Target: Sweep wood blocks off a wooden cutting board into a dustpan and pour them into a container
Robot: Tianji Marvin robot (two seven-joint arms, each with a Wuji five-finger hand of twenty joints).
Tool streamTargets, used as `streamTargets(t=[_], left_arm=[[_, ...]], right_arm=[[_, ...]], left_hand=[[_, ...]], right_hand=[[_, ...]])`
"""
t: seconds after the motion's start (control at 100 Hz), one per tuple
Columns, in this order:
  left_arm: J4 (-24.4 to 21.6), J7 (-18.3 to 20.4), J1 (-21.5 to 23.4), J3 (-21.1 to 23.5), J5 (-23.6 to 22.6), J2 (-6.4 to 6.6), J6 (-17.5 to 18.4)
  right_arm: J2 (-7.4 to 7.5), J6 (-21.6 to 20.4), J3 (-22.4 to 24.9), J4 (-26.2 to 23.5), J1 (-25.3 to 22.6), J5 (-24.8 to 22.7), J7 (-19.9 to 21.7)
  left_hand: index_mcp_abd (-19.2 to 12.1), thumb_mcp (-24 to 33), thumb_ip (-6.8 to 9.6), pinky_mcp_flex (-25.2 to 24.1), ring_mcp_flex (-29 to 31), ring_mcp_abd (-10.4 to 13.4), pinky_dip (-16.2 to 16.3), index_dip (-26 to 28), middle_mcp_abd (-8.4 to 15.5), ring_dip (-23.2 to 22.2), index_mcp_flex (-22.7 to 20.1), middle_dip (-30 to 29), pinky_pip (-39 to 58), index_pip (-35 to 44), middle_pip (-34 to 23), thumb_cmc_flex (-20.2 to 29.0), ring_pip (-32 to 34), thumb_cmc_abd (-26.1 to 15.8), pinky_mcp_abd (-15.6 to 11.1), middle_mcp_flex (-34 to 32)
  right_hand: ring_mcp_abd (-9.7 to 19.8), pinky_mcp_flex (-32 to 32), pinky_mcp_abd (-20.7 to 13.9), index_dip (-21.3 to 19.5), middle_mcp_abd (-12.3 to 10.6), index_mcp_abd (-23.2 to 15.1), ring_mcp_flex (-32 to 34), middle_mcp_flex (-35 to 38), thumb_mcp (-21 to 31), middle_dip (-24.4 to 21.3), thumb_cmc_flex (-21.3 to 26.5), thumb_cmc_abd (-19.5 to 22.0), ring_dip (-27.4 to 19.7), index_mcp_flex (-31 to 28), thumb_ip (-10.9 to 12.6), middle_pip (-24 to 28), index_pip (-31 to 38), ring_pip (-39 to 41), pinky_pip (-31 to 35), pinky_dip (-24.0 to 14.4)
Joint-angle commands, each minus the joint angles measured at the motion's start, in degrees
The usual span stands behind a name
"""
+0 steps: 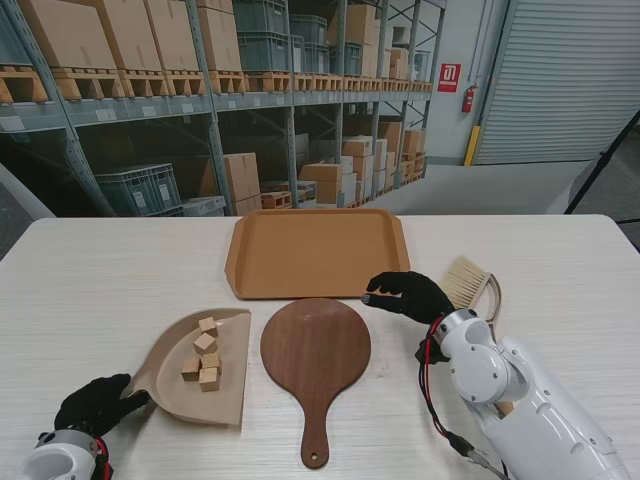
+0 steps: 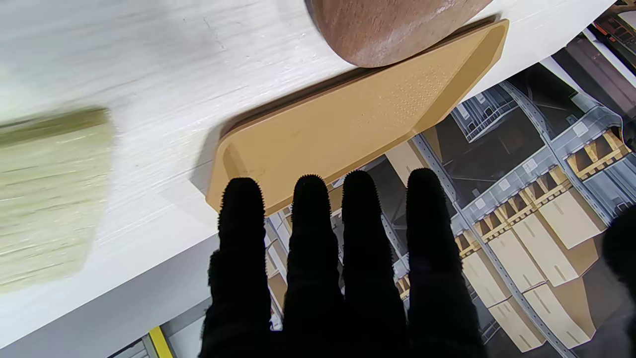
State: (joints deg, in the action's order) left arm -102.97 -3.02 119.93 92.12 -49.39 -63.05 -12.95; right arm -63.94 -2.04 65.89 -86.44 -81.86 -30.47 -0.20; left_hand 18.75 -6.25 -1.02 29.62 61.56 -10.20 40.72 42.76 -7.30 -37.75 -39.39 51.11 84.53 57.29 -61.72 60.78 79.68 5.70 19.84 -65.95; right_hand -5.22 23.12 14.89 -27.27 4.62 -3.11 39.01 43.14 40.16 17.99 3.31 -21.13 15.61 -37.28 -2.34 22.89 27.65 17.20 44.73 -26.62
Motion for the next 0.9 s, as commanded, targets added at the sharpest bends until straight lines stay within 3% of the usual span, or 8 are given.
streamTargets(t=[0.0, 0.49, 0.71, 0.89], left_arm=[[-1.16, 0.00, 0.61, 0.40, 0.47, -0.49, 0.19], [-4.22, -2.12, 2.39, 2.65, 2.82, -1.29, 1.05], [-3.24, -2.27, -0.72, 2.47, 3.60, -1.27, 1.77], [-0.78, -0.86, -5.72, 2.53, 3.91, -0.86, 3.43]], right_arm=[[0.03, 0.22, 0.02, -0.28, -0.59, 0.00, 0.72], [0.13, -0.30, 0.14, -0.18, -0.43, 0.04, 1.14], [-0.07, -1.22, -0.46, -0.12, -0.73, 1.37, 0.82], [-0.11, -1.95, -1.43, 0.69, -0.53, 2.67, 1.28]], left_hand=[[4.09, 5.55, -0.05, -0.59, 2.77, 6.81, 0.95, 1.44, 4.60, -1.06, -5.07, 0.95, 1.84, 3.41, -17.60, 10.00, 4.44, -8.53, 1.90, -2.31], [4.78, 5.53, -0.04, -0.64, 3.27, 6.00, 1.55, 2.88, 3.80, -1.01, -5.87, 1.11, 1.37, 3.65, -18.61, 10.57, 5.51, -8.12, 3.19, -3.09], [4.88, 5.55, -0.07, -0.33, 3.47, 6.54, 1.80, 3.49, 4.31, -0.83, -5.78, 1.27, 1.52, 3.64, -18.91, 10.74, 5.71, -8.34, 3.05, -3.14], [4.66, 5.46, -0.08, -0.13, 3.53, 7.18, 1.90, 3.94, 4.75, -0.68, -5.57, 1.29, 1.67, 3.60, -18.96, 10.59, 5.74, -8.51, 2.53, -3.15]], right_hand=[[-0.20, 0.04, 1.94, -0.38, 0.38, 0.37, 1.37, 1.05, -1.81, 0.99, 1.78, 0.87, 1.07, -1.06, -0.77, 0.91, 0.42, 1.37, 1.39, -1.65], [-0.25, -0.09, 1.51, -0.85, 0.49, 0.41, 0.96, 0.94, -2.26, 1.39, 2.28, 1.12, 1.09, -1.48, -0.73, 0.78, 0.40, 1.42, 1.21, -1.71], [-0.08, -0.13, 1.51, -0.95, 0.51, 0.45, 0.94, 1.07, -2.32, 1.36, 2.25, 1.17, 1.00, -1.64, -0.71, 0.63, 0.28, 1.37, 1.15, -1.69], [-0.19, -0.06, 1.65, -1.04, 0.58, 0.56, 1.04, 1.43, -2.33, 1.47, 2.24, 1.15, 0.95, -1.83, -0.70, 0.76, 0.27, 1.36, 1.16, -1.70]])
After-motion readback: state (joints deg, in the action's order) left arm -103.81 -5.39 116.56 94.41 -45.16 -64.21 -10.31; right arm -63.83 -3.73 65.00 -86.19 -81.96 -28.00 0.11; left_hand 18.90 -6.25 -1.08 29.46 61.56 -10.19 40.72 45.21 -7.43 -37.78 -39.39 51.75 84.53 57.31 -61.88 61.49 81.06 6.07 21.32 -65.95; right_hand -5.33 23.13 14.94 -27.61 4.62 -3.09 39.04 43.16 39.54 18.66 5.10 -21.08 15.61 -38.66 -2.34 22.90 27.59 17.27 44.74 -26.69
